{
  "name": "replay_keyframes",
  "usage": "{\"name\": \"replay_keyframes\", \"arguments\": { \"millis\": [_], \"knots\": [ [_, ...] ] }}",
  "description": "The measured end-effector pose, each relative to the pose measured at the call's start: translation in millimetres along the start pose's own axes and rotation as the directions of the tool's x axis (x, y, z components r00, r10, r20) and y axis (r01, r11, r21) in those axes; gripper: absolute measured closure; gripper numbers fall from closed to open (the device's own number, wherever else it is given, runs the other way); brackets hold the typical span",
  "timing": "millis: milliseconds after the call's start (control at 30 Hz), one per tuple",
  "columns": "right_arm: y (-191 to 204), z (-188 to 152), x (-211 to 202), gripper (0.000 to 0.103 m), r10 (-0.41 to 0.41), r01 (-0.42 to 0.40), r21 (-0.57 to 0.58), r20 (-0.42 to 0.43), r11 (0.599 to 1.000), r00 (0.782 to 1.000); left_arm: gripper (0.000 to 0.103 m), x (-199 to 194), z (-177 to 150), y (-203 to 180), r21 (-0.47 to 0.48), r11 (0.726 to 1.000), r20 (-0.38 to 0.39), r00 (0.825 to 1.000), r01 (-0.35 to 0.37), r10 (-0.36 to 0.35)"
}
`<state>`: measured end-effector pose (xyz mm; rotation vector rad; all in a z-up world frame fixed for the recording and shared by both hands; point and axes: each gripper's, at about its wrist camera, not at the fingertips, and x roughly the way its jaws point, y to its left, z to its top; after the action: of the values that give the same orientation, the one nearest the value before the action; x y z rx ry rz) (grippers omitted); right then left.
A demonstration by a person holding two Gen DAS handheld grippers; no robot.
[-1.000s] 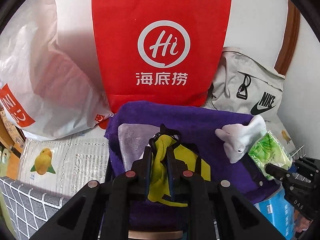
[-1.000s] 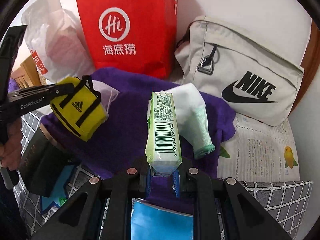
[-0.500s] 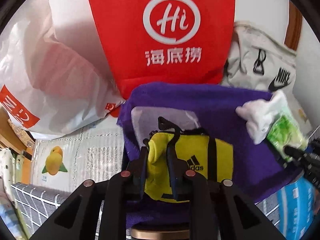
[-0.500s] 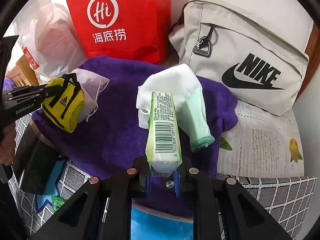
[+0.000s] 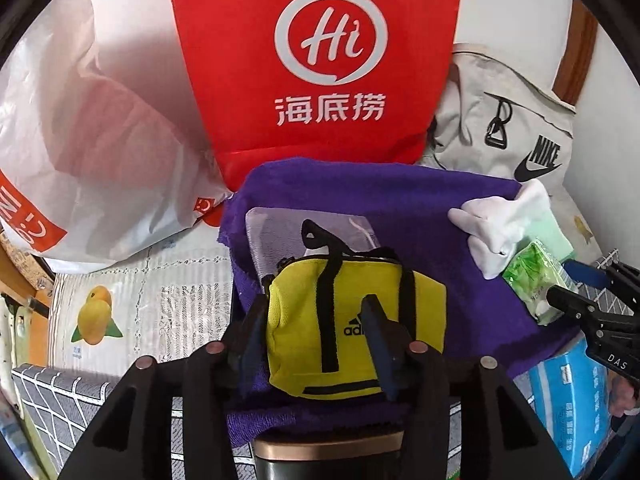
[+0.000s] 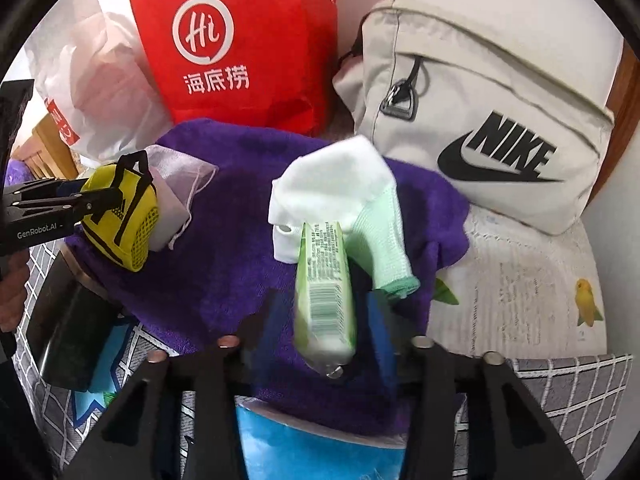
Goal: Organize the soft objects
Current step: 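Open both tools to drop the yellow bag and soap bar onto the towel, then move both tools back over the snack packets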
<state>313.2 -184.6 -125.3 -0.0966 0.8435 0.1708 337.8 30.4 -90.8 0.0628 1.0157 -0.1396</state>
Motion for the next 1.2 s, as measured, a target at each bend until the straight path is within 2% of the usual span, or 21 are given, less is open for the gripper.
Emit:
{"name": "replay_keyframes", "arguments": {
  "millis": [33, 100, 300, 567, 833, 1200],
  "knots": [
    [0, 0, -3, 0.053, -0.001, 0.001, -0.001, 0.011, 1.0, 1.0, 0.048, -2, 1, 0, 0.001, 1.0, 0.004, 1.0, -0.002, 0.002],
    [-1, 0, -9, 0.052, 0.004, -0.004, 0.005, 0.022, 1.0, 1.0, 0.043, -8, 2, 0, 0.002, 1.0, 0.019, 1.0, -0.009, 0.009],
    [0, -3, -26, 0.052, -0.007, 0.007, 0.006, 0.043, 1.0, 0.999, 0.042, -26, 6, 11, -0.036, 0.999, 0.046, 0.999, -0.003, 0.005],
    [4, -9, -56, 0.052, -0.019, 0.019, -0.003, 0.075, 1.0, 0.997, 0.042, -54, -1, 20, -0.074, 0.997, 0.072, 0.997, -0.035, 0.04],
    [17, -24, -90, 0.052, 0.006, -0.006, 0.004, 0.111, 1.0, 0.994, 0.042, -95, -29, 23, -0.075, 0.996, 0.104, 0.994, -0.038, 0.046],
    [31, -68, -131, 0.05, 0.016, -0.017, 0.004, 0.138, 1.0, 0.99, 0.042, -124, -82, -6, -0.034, 0.999, 0.103, 0.995, -0.005, 0.008]
  ]
}}
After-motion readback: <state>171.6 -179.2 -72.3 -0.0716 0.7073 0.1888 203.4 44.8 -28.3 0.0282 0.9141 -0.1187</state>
